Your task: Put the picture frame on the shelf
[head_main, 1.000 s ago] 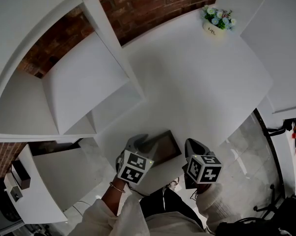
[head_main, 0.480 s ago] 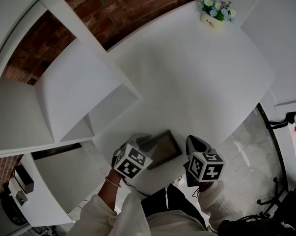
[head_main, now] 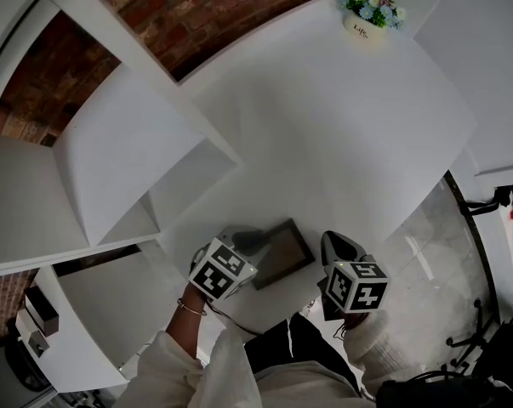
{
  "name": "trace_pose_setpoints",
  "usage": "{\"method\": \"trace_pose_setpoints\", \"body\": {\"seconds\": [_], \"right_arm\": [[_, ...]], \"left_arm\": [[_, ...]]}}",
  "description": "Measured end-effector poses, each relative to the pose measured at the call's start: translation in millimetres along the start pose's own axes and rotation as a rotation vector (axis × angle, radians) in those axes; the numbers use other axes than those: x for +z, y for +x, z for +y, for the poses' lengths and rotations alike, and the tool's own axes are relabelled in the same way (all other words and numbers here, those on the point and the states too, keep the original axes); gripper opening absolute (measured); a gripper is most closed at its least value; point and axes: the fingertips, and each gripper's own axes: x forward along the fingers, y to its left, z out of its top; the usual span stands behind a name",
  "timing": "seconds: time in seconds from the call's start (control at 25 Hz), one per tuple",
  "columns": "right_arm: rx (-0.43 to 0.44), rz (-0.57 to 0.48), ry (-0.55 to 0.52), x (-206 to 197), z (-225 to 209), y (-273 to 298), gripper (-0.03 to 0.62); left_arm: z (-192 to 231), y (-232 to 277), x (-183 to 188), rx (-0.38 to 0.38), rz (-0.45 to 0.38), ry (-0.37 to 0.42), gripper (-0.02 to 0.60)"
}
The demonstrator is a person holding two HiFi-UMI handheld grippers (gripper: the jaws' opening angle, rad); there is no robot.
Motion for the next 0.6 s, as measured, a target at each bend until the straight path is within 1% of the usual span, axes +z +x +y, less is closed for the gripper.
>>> {"method": "trace_pose_setpoints", "body": {"seconds": [0.08,0.16,0.24,0.4,0.6], "right_arm": [[-0.002,-0.006,-0.004,0,0,-1,0.025],[-0.007,-0.010,-0.006,-2,0,-4,0.025],[-0.012,-0.014,-0.005,-3,-1,-7,0.025],[-0.019,-0.032,-0.004,0,-3,-13,0.025],[-0.031,-0.062,-0.003,0,-4,-25,0.025]], "left_arm": [[2,-1,1,0.006,-0.014,-0.001,0.097],[2,-3,3,0.002,-0.040,-0.018,0.077],[-1,-3,4,-0.006,-0.046,-0.033,0.071],[-8,-2,3,-0.006,-0.030,-0.037,0.066],[-21,-4,2,0.000,-0.075,-0.097,0.064]]}}
